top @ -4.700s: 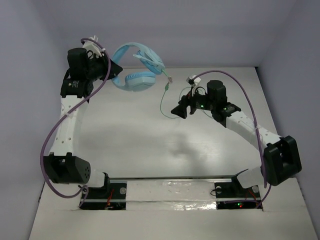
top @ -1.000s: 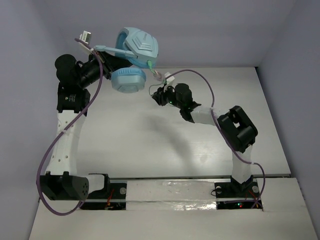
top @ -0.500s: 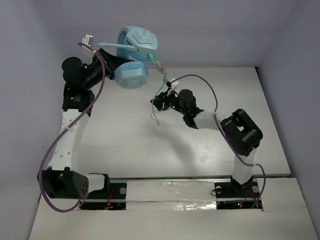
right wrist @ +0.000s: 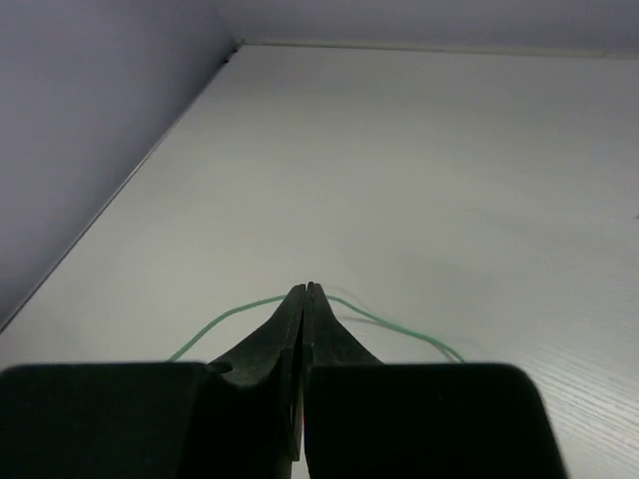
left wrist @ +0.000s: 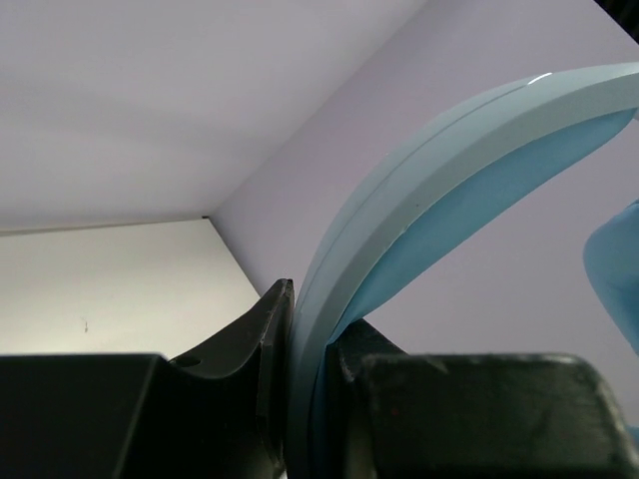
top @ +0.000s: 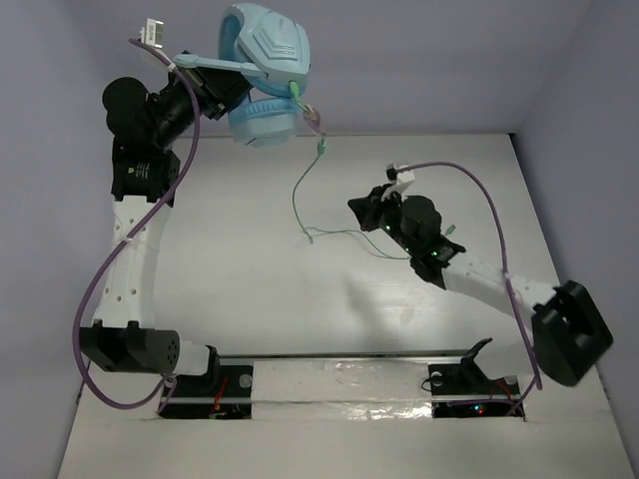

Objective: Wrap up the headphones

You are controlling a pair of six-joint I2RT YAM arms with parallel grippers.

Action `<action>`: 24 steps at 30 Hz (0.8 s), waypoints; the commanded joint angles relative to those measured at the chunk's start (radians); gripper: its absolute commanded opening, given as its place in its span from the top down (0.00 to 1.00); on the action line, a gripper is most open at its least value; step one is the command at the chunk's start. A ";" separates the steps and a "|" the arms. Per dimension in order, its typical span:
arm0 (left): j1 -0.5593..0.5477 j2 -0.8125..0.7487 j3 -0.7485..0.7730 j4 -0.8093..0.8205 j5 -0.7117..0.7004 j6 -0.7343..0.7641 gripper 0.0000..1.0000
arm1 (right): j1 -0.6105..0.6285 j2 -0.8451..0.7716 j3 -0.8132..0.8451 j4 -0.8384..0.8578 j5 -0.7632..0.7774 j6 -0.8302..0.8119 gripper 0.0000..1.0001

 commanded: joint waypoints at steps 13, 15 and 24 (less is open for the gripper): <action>-0.003 0.022 0.110 0.086 -0.004 -0.099 1.00 | 0.182 0.080 -0.181 0.230 -0.092 -0.066 0.31; -0.003 0.011 0.095 0.095 0.002 -0.108 1.00 | 0.197 0.114 -0.162 0.249 -0.089 -0.069 0.29; -0.003 -0.038 0.023 0.111 0.014 -0.116 1.00 | 0.243 0.294 -0.083 0.592 0.072 -0.048 0.25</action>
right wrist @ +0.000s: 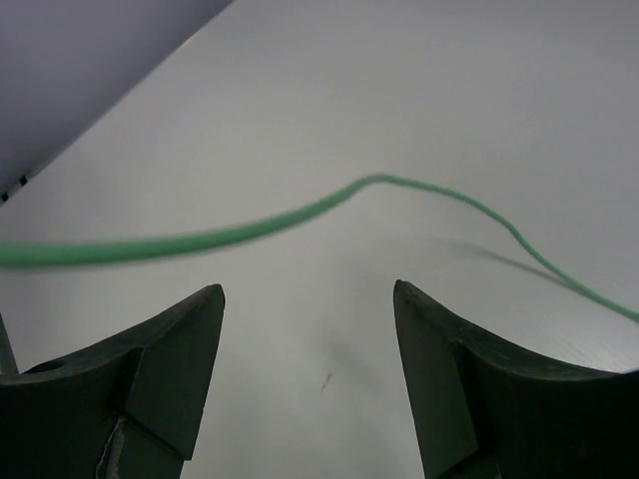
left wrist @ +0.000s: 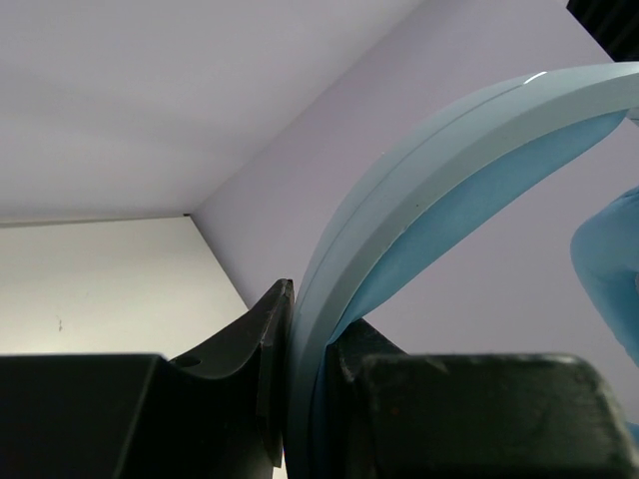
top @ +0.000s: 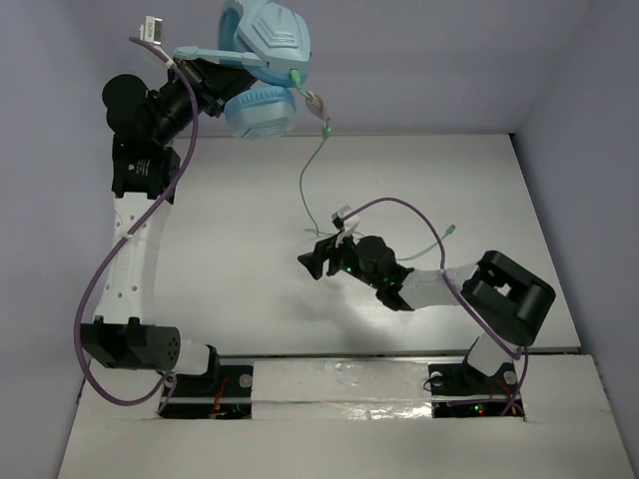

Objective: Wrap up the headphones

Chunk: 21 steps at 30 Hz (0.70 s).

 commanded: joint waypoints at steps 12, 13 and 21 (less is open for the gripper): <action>-0.003 -0.079 -0.010 0.079 0.011 -0.045 1.00 | 0.001 0.183 0.199 0.419 0.179 0.016 0.33; -0.003 -0.076 -0.009 0.079 0.012 -0.045 1.00 | 0.001 0.186 0.199 0.452 0.170 0.025 0.36; -0.012 -0.060 -0.035 0.093 -0.003 -0.053 1.00 | 0.001 0.172 0.232 0.448 0.120 0.035 0.89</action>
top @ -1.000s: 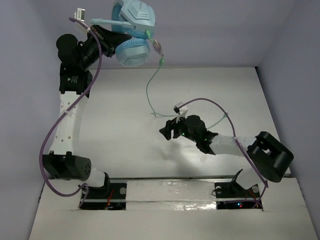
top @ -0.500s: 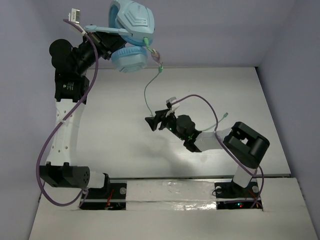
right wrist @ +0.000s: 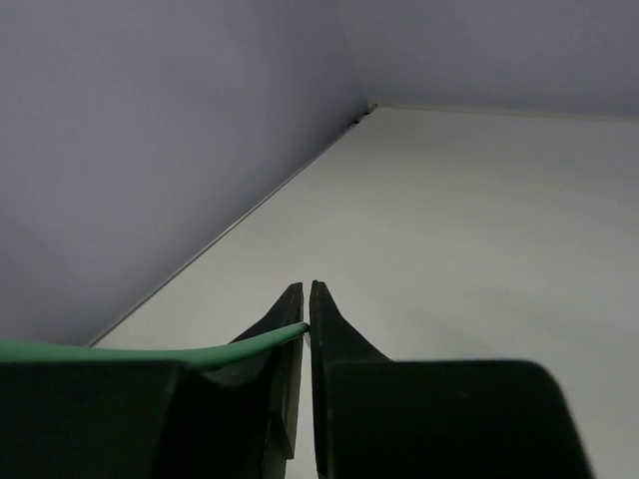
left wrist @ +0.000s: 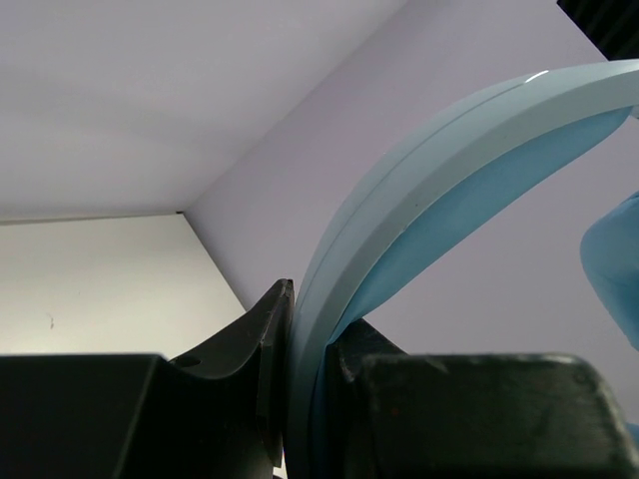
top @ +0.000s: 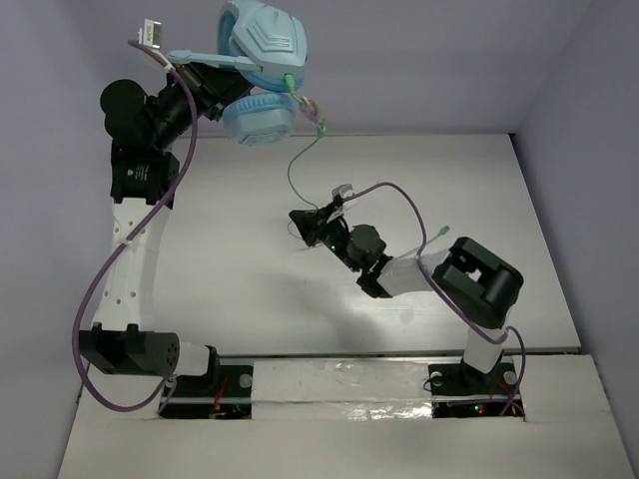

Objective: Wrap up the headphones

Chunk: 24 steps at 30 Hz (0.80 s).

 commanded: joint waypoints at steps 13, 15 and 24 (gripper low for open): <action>-0.038 -0.134 -0.225 -0.033 -0.708 0.242 1.00 | 0.100 -0.195 0.032 -0.606 -0.072 0.083 1.00; -0.049 -0.137 -0.273 -0.011 -0.801 0.257 1.00 | 0.138 -0.232 0.037 -0.772 -0.052 0.095 1.00; -0.199 -0.131 -0.509 0.067 -1.141 0.409 1.00 | 0.267 -0.291 0.194 -1.447 0.048 0.086 1.00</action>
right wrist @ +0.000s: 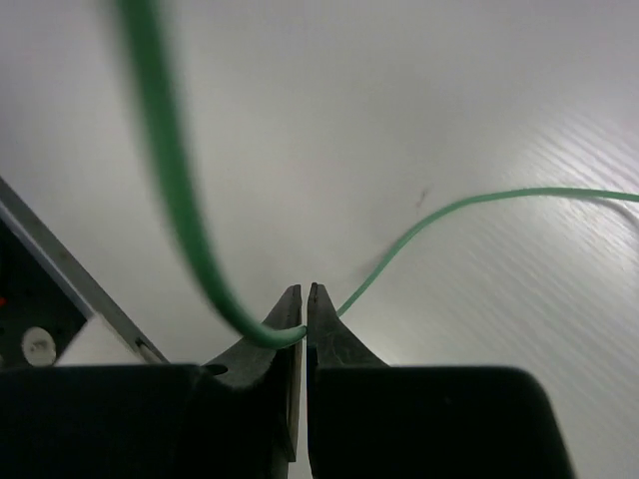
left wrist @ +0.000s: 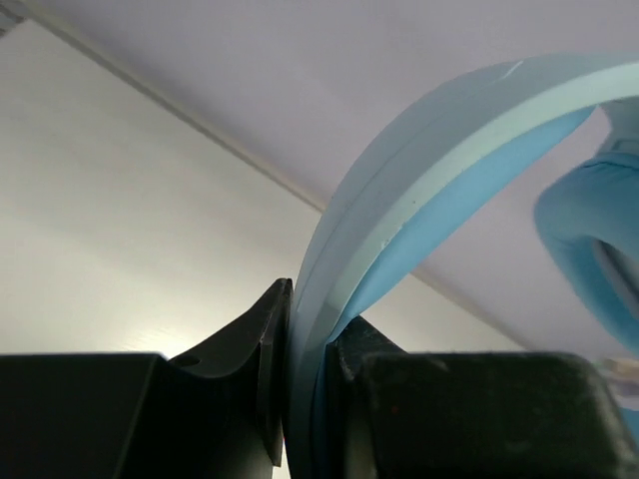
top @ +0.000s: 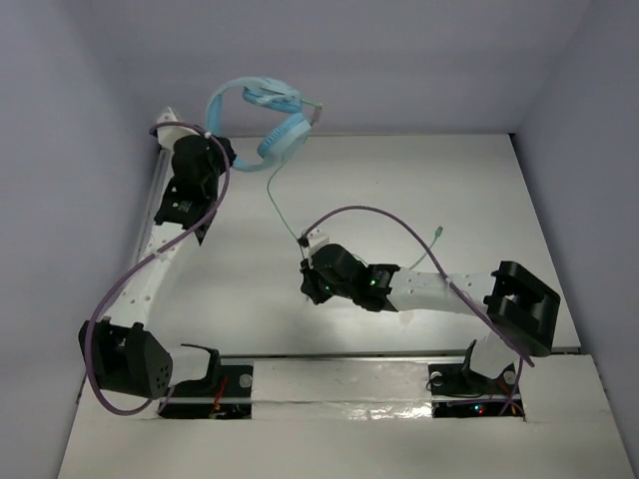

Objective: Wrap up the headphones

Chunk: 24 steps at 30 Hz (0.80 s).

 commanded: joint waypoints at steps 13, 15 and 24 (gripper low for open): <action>-0.404 0.027 -0.343 0.262 -0.317 0.239 1.00 | 0.100 -0.185 0.542 -0.834 0.279 -0.172 1.00; -0.429 0.016 -0.373 0.288 -0.307 0.247 1.00 | 0.100 -0.193 0.577 -0.843 0.267 -0.213 1.00; -0.447 -0.077 -0.470 0.342 -0.136 0.278 1.00 | 0.005 -0.154 0.703 -0.892 0.379 -0.312 1.00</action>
